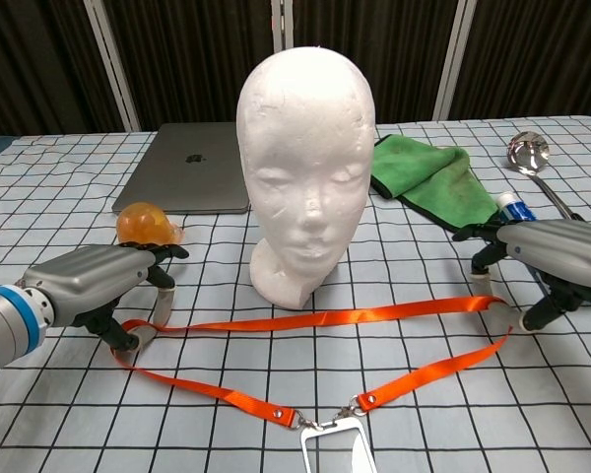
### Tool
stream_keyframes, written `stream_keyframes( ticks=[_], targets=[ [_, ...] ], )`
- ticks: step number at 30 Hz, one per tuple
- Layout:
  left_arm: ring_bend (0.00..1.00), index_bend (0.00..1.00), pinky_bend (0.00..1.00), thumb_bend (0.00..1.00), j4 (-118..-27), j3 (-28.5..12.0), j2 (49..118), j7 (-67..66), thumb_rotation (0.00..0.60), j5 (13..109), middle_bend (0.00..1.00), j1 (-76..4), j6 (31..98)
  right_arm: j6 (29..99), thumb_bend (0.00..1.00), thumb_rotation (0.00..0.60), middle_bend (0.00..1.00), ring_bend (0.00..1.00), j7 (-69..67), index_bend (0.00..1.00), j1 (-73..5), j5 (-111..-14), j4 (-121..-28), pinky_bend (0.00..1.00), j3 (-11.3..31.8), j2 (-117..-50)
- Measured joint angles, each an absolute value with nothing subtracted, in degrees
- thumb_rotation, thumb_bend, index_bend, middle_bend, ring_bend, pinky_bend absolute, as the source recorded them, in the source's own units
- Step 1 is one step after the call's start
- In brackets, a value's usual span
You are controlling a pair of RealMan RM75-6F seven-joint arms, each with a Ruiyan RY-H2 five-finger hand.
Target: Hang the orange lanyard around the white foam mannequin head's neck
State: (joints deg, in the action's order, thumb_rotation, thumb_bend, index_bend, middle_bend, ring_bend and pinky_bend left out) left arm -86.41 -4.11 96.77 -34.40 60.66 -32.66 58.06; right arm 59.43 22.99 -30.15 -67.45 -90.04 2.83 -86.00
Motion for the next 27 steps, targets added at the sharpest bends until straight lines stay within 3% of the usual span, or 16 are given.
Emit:
stream_keyframes(
  ticks=[8,27],
  targets=[
    [0.00,0.64,0.00,0.47,-86.65,-2.56,96.12,-31.88,0.600,65.75,0.00,-32.09,59.84,61.65,0.49,0.600,0.07,0.00,22.46,0.70,-29.46,-73.17,-89.59,0.00,1.24,-85.38],
    [0.00,0.69,0.00,0.47,-83.66,4.23,90.41,-17.50,0.600,95.36,0.00,-31.58,71.56,69.08,0.49,0.600,0.09,0.00,16.22,0.70,-29.39,-96.61,-83.67,0.00,-5.55,-79.47]
  ],
)
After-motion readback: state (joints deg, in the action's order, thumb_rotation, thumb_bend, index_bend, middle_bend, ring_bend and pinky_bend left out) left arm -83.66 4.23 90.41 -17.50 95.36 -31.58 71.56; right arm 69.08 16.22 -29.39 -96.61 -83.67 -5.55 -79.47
